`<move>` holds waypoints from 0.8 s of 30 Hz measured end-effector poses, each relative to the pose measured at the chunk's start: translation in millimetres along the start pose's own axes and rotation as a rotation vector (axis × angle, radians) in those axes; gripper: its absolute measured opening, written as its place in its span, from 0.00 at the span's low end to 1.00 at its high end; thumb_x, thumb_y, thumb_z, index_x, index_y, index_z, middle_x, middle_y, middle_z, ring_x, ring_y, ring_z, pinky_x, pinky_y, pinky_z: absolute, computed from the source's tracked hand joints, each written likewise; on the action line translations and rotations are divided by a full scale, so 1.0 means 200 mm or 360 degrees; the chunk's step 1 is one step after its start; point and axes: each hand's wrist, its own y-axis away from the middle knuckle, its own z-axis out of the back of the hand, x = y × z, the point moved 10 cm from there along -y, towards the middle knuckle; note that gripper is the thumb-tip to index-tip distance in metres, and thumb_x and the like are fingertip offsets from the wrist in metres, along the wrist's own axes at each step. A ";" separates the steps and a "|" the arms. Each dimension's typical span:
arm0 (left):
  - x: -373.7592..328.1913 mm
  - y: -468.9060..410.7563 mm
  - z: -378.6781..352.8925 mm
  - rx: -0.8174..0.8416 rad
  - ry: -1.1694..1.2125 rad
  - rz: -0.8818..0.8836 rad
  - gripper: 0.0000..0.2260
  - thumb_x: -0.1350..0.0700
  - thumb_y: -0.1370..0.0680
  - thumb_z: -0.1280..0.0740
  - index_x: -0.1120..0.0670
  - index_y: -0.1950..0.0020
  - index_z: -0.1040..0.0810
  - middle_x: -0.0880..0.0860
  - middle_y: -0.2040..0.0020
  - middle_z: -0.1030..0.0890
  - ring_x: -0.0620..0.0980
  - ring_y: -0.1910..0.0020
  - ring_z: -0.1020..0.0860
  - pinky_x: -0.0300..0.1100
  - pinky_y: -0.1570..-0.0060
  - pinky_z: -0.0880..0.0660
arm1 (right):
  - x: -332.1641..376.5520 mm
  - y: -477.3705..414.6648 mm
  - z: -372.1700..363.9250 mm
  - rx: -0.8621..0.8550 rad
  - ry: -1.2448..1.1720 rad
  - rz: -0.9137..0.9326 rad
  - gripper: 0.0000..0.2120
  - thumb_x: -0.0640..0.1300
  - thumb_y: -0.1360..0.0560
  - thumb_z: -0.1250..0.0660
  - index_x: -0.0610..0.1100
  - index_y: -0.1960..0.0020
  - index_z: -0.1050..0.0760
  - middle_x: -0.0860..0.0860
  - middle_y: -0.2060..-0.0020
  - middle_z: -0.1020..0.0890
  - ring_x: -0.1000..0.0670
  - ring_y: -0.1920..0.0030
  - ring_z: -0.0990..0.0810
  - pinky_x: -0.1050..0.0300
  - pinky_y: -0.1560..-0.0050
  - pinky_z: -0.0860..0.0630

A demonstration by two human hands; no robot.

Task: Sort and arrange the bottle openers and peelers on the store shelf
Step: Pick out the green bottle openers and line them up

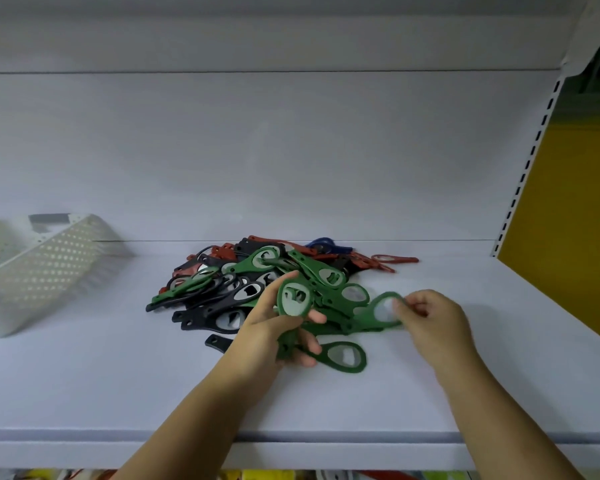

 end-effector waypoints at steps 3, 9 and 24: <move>0.04 0.00 -0.02 0.0025 0.0254 0.0131 0.20 0.66 0.19 0.46 0.47 0.35 0.27 0.64 0.52 0.18 0.63 0.57 0.18 0.52 0.58 0.18 | 0.02 0.02 0.07 -0.0105 -0.0628 -0.0061 0.05 0.40 0.25 0.31 0.40 0.59 0.22 0.47 0.71 0.24 0.50 0.72 0.31 0.59 0.70 0.33; 0.09 0.03 -0.10 0.0243 0.0299 0.0335 0.15 0.59 0.18 0.44 0.48 0.34 0.28 0.63 0.42 0.20 0.63 0.50 0.18 0.52 0.50 0.20 | 0.19 0.14 -0.15 0.0401 -0.0932 -0.0038 0.03 0.34 0.27 0.33 0.39 0.58 0.22 0.48 0.71 0.21 0.55 0.75 0.26 0.64 0.75 0.27; 0.12 0.05 -0.17 0.0595 0.0159 0.0374 0.20 0.63 0.27 0.36 0.54 0.34 0.27 0.68 0.50 0.20 0.51 0.70 0.24 0.38 0.74 0.28 | 0.27 0.22 -0.28 0.0693 -0.0480 0.0263 0.13 0.34 0.27 0.31 0.53 0.53 0.18 0.52 0.67 0.17 0.56 0.71 0.26 0.65 0.71 0.28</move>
